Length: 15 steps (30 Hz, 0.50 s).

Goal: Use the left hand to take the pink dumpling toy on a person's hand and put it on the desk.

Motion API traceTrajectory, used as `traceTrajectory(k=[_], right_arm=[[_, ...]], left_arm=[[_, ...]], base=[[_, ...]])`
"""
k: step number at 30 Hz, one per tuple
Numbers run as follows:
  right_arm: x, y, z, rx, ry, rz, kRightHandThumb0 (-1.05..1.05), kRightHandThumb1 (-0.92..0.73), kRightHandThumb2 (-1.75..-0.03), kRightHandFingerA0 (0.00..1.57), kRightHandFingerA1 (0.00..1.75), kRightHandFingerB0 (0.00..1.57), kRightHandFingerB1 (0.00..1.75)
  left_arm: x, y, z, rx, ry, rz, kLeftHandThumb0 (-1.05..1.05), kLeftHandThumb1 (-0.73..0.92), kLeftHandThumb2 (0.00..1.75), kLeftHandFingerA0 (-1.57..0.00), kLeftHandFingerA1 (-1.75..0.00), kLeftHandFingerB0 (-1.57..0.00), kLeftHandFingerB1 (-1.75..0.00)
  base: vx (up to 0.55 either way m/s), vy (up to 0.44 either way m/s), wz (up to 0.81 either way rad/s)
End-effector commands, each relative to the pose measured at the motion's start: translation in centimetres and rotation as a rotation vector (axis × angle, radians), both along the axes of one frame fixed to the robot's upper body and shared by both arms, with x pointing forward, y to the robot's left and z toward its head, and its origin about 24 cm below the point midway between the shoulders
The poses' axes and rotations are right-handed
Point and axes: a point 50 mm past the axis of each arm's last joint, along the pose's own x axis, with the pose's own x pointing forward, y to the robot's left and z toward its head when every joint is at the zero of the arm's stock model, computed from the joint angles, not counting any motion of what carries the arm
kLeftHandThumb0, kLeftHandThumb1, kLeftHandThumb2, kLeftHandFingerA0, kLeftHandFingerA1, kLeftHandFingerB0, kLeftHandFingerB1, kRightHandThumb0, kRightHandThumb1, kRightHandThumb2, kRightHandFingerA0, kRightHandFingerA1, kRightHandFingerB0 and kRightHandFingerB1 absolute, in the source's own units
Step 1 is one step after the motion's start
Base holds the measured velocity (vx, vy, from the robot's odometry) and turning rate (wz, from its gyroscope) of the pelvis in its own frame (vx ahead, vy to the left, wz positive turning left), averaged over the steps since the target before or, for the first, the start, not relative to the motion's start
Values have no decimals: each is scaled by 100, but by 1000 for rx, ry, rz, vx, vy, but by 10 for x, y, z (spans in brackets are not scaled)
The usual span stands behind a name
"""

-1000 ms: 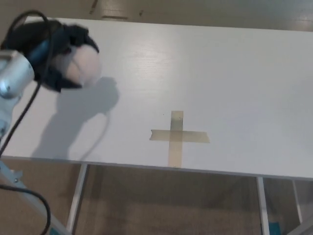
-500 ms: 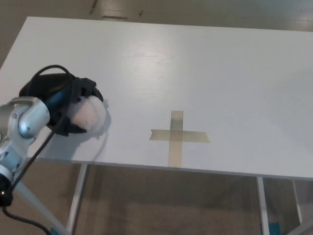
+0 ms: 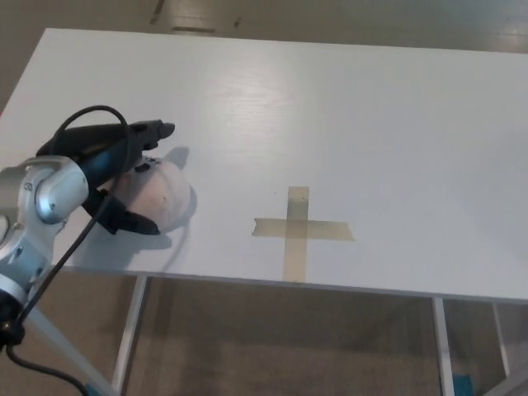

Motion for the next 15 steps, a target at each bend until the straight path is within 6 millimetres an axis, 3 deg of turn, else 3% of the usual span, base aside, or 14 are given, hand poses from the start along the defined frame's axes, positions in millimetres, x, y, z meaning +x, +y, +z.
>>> traceTrajectory(k=[1, 7, 8, 11, 15], right_arm=[[-5, -2, -2, 5, 17, -13, -21, -65, -59, 60, 45, 60, 47], [-3, -2, -1, 4, 13, -8, -21, -65, -59, 59, 45, 62, 48], [-2, -2, 0, 4, 9, -5, -21, -65, -59, 59, 45, 62, 48], [-2, -3, 0, 4, 11, -5, -21, -65, -59, 59, 45, 61, 48], [-4, -4, -1, 0, 19, 2, -21, -65, -59, 59, 45, 57, 45]], left_arm=[[-2, 7, 13, -42, 26, 30, -88, 50, 58, 0, 0, 0, -12], [-6, 8, 45, -75, -46, 12, -89, 50, 58, 0, 0, 0, -12], [-16, 7, 79, -107, -151, -37, -90, 50, 59, 0, 0, 0, -11], [-28, 4, 102, -134, -237, -82, -90, 51, 59, 0, 0, 0, -11], [-65, 0, 130, -190, -419, -192, -96, 47, 67, 0, 0, 0, -8]], base=[[0, 0, 0], [0, 0, 0], [0, 0, 0], [0, 0, 0], [0, 0, 0]])
